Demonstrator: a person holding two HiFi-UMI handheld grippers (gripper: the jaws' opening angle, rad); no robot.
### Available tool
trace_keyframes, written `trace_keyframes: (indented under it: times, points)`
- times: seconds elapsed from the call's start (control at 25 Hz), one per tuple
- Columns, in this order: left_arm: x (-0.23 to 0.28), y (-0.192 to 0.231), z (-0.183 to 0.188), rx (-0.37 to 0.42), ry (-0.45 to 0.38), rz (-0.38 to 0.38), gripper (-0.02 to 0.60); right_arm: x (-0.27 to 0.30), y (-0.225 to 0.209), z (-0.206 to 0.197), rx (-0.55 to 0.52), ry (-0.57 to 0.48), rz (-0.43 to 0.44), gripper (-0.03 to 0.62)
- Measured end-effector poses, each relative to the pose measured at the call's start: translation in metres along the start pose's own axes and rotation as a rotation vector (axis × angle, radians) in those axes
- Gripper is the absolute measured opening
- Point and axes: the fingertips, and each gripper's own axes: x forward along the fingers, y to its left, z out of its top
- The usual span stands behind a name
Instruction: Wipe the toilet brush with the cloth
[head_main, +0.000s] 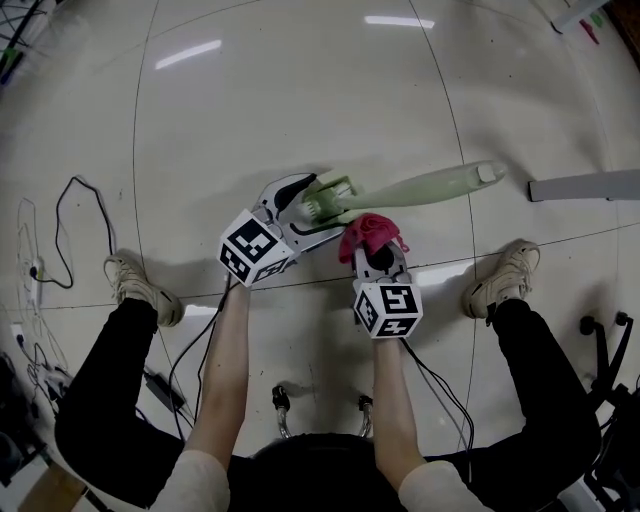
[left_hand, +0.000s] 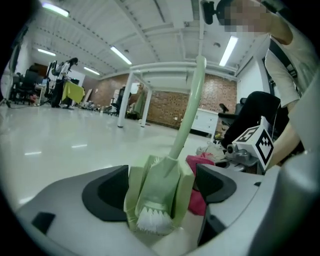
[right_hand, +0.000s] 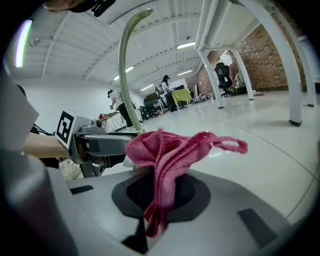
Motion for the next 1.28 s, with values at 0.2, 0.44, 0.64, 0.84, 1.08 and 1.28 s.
trace_keyframes:
  times: [0.2,0.44,0.64,0.84,1.08,1.28]
  points:
    - [0.006,0.004,-0.005,0.017,0.023,0.002,0.4,0.003,-0.004,0.002,-0.008,0.01,0.004,0.032]
    - [-0.002,0.001,-0.006,-0.028,0.01,0.047,0.4,0.011,-0.01,0.01,-0.084,0.025,0.009,0.032]
    - [-0.021,-0.019,-0.014,-0.098,-0.026,0.088,0.4,0.029,-0.022,0.024,-0.181,0.048,0.049,0.032]
    - [-0.028,-0.044,-0.02,-0.168,-0.068,0.109,0.4,0.042,-0.028,0.037,-0.254,0.057,0.056,0.031]
    - [-0.036,-0.036,-0.02,-0.146,-0.069,0.145,0.4,0.033,-0.023,0.042,-0.302,0.042,0.038,0.032]
    - [-0.032,0.0,-0.001,-0.091,-0.065,0.14,0.4,0.001,-0.012,0.036,-0.301,0.009,0.015,0.032]
